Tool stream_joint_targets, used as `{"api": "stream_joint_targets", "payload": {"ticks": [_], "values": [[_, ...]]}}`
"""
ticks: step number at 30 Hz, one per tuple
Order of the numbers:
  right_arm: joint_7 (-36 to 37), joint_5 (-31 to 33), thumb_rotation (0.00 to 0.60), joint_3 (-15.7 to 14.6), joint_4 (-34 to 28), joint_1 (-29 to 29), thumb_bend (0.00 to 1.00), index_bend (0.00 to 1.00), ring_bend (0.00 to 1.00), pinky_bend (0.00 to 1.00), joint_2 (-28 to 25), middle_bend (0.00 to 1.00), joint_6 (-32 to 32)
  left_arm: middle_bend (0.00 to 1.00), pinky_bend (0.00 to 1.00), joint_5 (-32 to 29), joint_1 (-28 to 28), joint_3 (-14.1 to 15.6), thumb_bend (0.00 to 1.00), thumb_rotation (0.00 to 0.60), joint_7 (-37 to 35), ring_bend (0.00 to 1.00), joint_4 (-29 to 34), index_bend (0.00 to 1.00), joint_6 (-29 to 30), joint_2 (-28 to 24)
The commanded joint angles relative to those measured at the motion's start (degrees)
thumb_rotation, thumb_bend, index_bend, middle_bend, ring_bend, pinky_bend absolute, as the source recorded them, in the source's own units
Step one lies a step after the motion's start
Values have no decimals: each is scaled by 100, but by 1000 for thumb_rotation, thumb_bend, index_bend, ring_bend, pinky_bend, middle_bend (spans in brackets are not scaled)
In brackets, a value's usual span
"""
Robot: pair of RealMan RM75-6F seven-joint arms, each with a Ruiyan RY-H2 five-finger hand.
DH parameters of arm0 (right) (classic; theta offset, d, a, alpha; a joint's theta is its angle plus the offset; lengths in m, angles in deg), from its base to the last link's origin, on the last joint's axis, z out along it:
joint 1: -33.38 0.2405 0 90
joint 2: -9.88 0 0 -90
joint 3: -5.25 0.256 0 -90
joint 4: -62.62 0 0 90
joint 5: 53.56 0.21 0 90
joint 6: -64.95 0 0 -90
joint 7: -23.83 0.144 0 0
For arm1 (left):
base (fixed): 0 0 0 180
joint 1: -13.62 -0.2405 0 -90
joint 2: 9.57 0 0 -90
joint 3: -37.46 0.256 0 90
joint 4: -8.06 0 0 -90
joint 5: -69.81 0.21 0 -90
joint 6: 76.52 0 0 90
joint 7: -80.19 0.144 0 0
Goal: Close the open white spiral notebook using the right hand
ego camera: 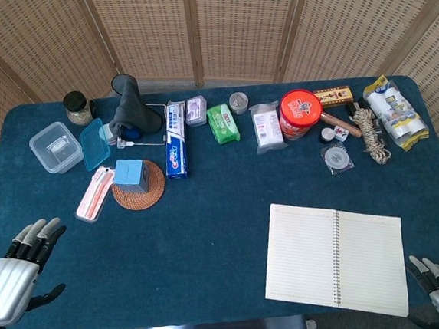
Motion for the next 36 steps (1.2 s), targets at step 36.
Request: {"api": "stream_joint_targets", "payload": {"ticks": [36], "values": [[455,43,436,96,38,42,254,0,0,178,356,0,-284,0,102,-83,-110,-16,45,600,32,0,-7,20,48,-20]]}}
